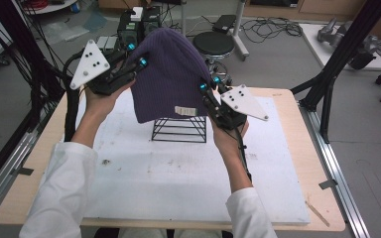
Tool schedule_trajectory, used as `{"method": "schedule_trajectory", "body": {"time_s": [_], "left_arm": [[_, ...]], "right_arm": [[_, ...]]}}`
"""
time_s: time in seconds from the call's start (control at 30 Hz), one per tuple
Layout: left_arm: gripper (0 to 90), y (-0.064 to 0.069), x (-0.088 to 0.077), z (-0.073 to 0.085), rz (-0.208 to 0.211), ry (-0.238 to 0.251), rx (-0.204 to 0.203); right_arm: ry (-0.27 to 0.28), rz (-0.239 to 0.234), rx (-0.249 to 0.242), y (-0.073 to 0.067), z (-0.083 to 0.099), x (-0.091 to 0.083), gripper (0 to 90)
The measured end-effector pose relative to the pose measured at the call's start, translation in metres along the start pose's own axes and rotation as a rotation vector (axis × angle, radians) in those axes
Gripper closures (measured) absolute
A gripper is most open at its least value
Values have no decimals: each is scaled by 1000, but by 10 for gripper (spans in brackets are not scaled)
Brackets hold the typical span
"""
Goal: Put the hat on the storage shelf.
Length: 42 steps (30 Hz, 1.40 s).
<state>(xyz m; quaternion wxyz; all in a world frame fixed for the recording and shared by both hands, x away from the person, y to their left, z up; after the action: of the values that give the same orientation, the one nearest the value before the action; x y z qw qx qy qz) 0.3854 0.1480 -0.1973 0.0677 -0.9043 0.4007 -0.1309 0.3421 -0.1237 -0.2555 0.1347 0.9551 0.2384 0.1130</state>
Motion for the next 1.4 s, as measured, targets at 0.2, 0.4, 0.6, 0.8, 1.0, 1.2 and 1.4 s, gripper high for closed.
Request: {"method": "schedule_trajectory", "body": {"time_s": [0.2, 0.4, 0.6, 0.8, 1.0, 1.2, 1.4], "left_arm": [[760, -11, 17, -7, -19, -14, 2], [760, -20, 28, -8, -24, -10, 1], [759, -27, 38, 4, -50, -29, -1], [758, -28, 47, 12, -54, -45, 7], [757, -27, 55, 21, -58, -68, 25], [756, -27, 56, 27, -57, -79, 32], [756, -24, 52, 34, -41, -94, 31]], "right_arm": [[-7, 48, -29, 7, -6, 15, 814], [-8, 73, -41, 14, -8, 27, 814], [-40, 98, -63, 17, -2, 39, 815], [-74, 122, -75, 19, 9, 50, 815], [-106, 150, -75, 23, 18, 56, 814], [-124, 160, -89, 24, 23, 58, 814], [-136, 155, -92, 17, 32, 52, 813]]}}
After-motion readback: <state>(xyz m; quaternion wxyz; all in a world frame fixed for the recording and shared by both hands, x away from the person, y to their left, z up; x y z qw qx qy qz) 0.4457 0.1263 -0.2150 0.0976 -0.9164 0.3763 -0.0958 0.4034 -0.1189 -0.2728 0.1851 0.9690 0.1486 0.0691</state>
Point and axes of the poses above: each handheld gripper's, and its own axes: x roughly forward along the jaws, z roughly out of its underside, y roughly to its right, the point moved 2 cm from there along x, roughly forward along the jaws, and after that the axes turned 11 degrees about -x, right-handed, at the moved point
